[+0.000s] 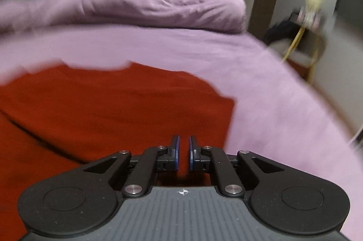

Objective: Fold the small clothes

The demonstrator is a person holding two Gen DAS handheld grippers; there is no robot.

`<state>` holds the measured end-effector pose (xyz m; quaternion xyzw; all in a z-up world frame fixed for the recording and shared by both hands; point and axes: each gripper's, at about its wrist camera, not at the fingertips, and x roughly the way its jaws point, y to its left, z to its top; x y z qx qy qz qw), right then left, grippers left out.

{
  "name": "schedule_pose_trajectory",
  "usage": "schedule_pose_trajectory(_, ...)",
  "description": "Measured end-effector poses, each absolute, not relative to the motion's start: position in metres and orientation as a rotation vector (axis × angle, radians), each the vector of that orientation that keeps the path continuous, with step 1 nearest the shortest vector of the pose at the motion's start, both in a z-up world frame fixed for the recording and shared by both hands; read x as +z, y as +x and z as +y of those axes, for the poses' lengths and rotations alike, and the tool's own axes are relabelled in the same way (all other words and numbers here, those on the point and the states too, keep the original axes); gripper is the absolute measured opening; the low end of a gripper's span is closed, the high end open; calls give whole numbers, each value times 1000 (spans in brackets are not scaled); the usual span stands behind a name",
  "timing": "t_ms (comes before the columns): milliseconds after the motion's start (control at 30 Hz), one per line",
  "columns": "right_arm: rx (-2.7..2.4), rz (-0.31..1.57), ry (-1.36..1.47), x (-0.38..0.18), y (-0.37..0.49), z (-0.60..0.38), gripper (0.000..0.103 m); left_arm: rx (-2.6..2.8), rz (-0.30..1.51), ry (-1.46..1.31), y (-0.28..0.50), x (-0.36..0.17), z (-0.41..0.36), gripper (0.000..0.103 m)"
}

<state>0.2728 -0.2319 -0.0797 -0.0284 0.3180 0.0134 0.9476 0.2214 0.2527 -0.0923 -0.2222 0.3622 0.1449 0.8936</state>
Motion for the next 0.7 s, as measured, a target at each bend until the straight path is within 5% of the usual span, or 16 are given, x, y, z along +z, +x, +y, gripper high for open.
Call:
schedule_pose_trajectory(67,71,655,35,-75,250,-233,19,434,704,-526,189,-94,301,78)
schedule_pose_trajectory(400,112,734,121,-79,203,-199,19,637,440,-1121,117,-136,458,46)
schedule_pose_trajectory(467,112,734,111,-76,207,-193,19,629,404,-1199,118,-144,470,23)
schedule_pose_trajectory(533,113,729,108,-72,207,-189,19,622,402,-1238,121,-150,477,10)
schedule_pose_trajectory(700,119,715,93,-66,207,-184,19,583,365,-1169,122,-135,467,8)
